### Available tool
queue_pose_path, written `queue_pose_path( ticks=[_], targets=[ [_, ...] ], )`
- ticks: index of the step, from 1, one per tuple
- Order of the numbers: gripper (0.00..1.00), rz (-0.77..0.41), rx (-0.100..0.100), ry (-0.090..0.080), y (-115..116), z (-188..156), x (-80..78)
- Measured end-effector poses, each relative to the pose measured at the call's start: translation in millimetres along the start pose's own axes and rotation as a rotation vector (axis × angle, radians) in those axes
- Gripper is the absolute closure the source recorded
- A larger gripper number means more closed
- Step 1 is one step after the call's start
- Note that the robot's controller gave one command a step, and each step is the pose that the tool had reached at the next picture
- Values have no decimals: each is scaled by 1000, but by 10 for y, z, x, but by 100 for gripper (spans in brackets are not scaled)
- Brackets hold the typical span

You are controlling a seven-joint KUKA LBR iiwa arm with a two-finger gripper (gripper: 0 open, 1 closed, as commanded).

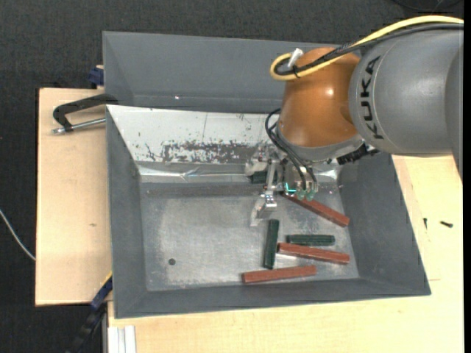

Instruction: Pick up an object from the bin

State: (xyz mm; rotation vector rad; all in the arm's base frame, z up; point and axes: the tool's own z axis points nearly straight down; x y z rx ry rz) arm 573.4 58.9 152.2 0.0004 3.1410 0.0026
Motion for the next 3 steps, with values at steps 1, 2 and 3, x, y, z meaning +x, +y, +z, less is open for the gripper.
queue_pose_path(
  ticks=[1, 2, 3],
  targets=[
    [0, -102, -2, -6, -226, 136, 122],
    [0, -206, 2, -16, -465, 790, 701],
    [100, -210, 0, -7, -449, 736, 662]
  ],
)
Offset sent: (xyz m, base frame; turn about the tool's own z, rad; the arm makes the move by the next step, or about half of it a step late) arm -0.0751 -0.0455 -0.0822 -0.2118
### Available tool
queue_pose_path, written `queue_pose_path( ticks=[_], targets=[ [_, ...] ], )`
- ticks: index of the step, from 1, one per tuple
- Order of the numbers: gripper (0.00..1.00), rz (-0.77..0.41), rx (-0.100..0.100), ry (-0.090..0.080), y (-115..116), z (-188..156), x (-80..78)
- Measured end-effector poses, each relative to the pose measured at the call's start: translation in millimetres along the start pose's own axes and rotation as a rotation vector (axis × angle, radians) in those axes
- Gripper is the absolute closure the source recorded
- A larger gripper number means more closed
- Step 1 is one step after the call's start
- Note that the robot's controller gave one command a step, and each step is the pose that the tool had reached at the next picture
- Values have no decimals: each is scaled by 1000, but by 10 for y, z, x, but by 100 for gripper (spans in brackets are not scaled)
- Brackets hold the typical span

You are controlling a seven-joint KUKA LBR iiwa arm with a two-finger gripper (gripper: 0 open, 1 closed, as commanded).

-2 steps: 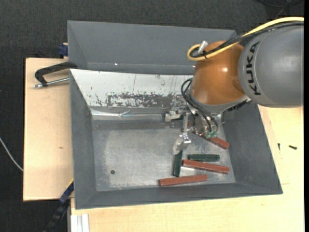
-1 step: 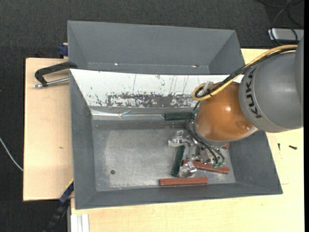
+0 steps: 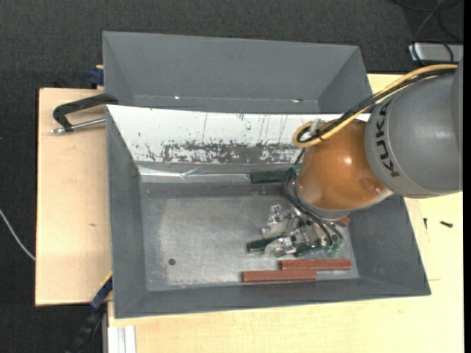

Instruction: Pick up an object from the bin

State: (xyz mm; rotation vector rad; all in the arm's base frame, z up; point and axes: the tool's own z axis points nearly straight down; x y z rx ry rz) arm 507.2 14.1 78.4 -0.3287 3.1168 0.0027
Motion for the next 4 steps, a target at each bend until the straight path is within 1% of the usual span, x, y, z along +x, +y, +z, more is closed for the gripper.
queue_pose_path(
  ticks=[2, 3, 4],
  targets=[
    [100, 0, 0, 0, 0, 0, 0],
    [100, 1, -1, 6, 0, -39, 7],
    [100, -24, 2, -3, 69, -427, -8]
  ],
)
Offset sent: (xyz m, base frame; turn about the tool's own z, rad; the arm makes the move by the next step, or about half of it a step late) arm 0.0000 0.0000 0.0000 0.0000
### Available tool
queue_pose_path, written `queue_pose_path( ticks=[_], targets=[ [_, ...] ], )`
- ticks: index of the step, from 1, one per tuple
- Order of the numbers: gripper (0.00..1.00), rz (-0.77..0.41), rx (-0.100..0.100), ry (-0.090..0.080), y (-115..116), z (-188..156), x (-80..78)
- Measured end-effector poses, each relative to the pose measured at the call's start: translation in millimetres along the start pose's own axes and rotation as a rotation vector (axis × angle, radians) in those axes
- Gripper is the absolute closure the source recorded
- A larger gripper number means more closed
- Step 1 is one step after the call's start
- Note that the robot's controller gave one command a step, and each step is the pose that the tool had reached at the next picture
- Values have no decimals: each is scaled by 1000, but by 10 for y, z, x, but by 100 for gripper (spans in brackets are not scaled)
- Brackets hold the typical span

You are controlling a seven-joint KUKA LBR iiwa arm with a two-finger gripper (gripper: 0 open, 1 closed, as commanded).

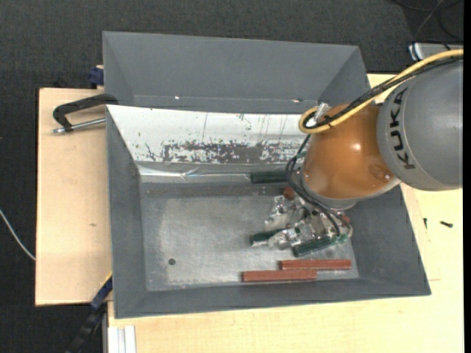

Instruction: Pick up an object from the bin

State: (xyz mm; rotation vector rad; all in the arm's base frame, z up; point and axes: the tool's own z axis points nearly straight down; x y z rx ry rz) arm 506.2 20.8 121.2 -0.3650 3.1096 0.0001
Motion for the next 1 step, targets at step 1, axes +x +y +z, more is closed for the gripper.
queue_pose_path(
  ticks=[1],
  targets=[
    [100, -86, 0, -1, -96, -1860, -16]
  ],
)
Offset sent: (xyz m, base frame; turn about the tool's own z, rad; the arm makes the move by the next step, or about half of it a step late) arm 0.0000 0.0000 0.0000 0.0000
